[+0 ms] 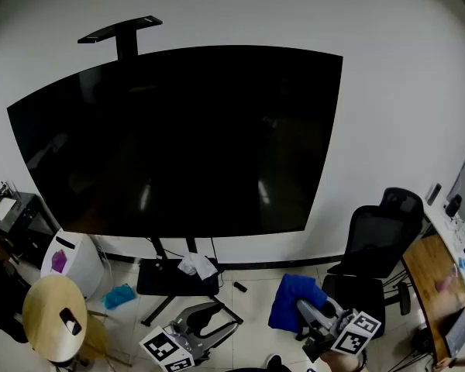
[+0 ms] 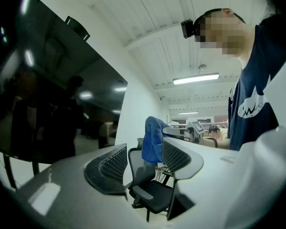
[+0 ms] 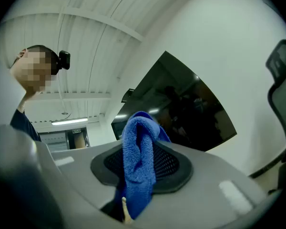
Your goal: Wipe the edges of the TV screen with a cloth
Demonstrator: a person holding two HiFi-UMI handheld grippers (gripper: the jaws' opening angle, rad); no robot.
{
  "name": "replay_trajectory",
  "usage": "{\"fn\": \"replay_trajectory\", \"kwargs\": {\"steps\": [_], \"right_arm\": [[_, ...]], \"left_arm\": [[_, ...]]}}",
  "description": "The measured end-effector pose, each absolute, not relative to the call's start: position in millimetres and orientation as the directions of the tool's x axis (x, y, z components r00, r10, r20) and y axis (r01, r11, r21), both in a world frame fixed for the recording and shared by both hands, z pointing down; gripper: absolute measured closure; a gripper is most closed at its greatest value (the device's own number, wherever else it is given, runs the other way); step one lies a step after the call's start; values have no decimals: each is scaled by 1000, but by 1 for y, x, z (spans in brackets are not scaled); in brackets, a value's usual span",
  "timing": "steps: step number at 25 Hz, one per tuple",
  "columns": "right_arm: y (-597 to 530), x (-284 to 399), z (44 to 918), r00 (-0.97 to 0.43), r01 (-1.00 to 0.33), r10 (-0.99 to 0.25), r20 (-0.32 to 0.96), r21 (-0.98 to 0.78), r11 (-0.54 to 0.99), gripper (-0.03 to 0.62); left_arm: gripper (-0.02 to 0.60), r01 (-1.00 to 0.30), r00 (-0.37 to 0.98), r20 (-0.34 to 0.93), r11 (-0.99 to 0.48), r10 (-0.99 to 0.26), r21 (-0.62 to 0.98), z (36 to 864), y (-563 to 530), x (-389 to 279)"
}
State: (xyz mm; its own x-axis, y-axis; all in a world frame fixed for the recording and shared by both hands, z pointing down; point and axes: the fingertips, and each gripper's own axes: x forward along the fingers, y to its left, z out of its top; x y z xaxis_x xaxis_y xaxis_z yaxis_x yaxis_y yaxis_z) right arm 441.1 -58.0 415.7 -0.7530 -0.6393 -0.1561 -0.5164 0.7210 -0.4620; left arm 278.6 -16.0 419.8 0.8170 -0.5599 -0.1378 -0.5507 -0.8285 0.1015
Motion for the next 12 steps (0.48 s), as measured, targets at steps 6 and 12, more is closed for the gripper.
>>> {"fn": "replay_trajectory", "kwargs": {"steps": [6, 12], "right_arm": [[-87, 463, 390, -746, -539, -640, -185, -397, 743, 474], [-149, 498, 336, -729, -597, -645, -229, -248, 763, 474]], "left_arm": [[362, -560, 816, -140, -827, -561, 54, 405, -37, 290], [362, -570, 815, -150, -821, -560, -27, 374, -77, 311]]}}
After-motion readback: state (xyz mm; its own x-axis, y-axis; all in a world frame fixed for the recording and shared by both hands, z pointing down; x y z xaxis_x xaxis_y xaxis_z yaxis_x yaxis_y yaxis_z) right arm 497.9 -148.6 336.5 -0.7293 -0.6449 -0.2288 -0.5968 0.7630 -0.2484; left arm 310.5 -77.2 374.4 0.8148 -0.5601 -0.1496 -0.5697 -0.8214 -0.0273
